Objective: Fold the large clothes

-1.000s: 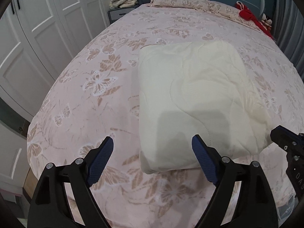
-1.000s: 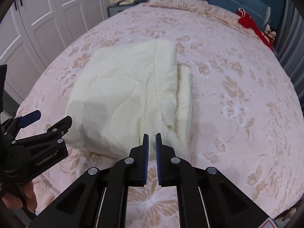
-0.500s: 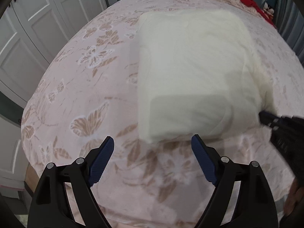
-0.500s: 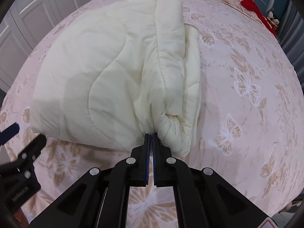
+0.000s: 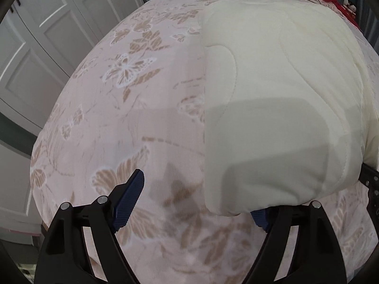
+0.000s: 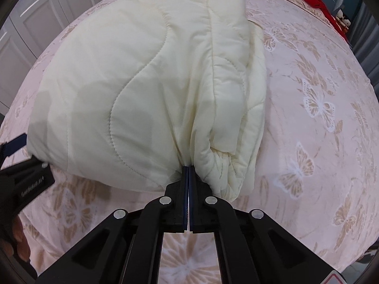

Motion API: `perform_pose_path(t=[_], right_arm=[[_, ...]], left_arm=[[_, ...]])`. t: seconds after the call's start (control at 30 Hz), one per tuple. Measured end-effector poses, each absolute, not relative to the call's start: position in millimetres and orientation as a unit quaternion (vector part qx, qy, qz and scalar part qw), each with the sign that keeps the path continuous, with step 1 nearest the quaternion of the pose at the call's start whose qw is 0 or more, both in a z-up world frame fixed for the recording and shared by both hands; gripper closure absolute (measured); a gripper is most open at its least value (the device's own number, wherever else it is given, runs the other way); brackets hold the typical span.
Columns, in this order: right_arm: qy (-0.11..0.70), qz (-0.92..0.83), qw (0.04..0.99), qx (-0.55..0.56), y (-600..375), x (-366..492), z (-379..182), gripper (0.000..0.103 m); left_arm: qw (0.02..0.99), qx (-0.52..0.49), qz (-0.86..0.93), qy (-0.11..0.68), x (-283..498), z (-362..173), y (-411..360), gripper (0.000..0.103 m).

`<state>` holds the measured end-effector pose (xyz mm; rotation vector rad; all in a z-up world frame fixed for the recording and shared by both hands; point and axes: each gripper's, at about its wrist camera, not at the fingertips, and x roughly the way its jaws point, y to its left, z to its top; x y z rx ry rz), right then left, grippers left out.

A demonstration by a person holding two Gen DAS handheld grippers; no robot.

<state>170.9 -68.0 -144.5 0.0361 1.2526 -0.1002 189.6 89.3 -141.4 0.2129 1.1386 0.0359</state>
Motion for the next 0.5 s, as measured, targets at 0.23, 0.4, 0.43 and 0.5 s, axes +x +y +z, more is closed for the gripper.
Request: perform_pose_path(t=[0.23, 0.4, 0.43, 0.5], right_arm=[[0.588, -0.046, 0.807, 0.033, -64.8, 184.4, -153.4, 0.103], [0.589, -0.046, 0.806, 0.035, -65.8, 189.2, -158.6, 0.103], [0.589, -0.045, 0.806, 0.035, -66.5, 189.5, -159.2, 0.103], [0.587, -0.042, 0.808, 0.034, -67.8, 188.8, -160.0, 0.103]], left_arm=[[0.839, 0.126, 0.025, 0.528, 219.1, -143.7, 82.2, 0.025], [0.841, 0.135, 0.026, 0.524, 217.9, -144.0, 79.0, 0.026], [0.841, 0.135, 0.025, 0.524, 217.0, -144.2, 78.9, 0.027], [0.84, 0.132, 0.021, 0.527, 212.2, -141.3, 77.9, 0.031]])
